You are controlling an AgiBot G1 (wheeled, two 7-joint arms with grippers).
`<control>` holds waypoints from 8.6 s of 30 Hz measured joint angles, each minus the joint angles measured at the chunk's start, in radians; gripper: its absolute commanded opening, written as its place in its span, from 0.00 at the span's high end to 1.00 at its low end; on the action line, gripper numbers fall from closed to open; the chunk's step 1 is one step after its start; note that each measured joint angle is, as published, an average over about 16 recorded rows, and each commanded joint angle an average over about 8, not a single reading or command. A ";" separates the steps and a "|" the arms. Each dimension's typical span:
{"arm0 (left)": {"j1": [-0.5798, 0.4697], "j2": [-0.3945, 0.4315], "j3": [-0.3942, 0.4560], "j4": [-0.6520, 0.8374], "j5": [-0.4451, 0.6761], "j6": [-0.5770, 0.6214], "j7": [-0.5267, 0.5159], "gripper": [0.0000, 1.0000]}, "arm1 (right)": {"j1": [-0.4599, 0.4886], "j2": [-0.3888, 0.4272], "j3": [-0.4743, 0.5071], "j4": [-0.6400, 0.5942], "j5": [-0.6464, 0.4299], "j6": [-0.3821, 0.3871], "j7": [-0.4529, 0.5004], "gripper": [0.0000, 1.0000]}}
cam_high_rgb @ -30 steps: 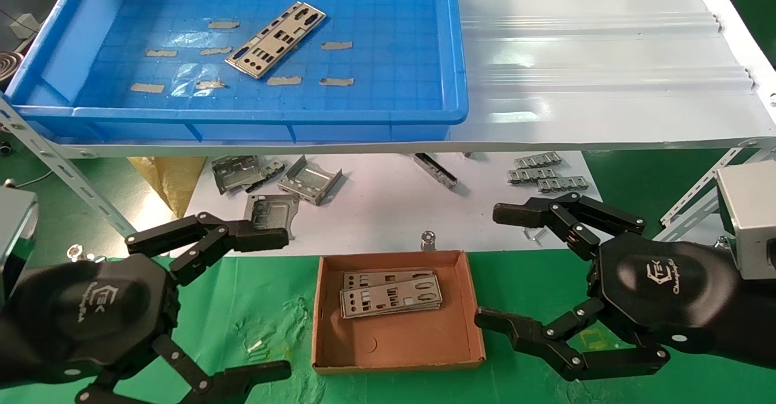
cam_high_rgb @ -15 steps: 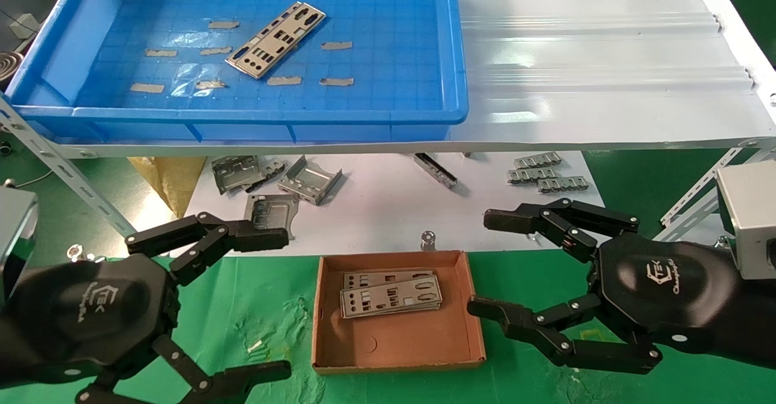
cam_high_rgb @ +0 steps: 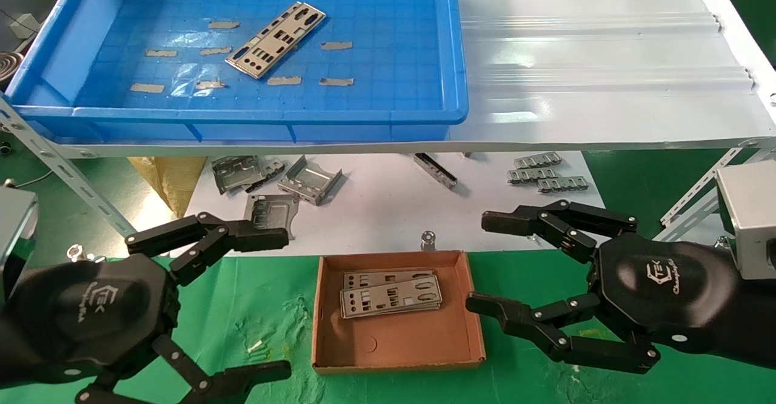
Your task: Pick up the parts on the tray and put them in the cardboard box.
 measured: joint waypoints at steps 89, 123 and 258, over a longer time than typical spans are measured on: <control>-0.922 0.667 0.272 1.246 0.661 -0.563 0.171 1.00 | 0.000 0.000 0.000 0.000 0.000 0.000 0.000 1.00; -0.930 0.674 0.273 1.281 0.662 -0.592 0.193 1.00 | 0.000 0.000 0.000 0.000 0.000 0.000 0.000 0.82; -0.631 0.438 0.474 0.700 0.386 0.061 0.458 1.00 | 0.000 0.000 0.000 0.000 0.000 0.000 0.000 0.00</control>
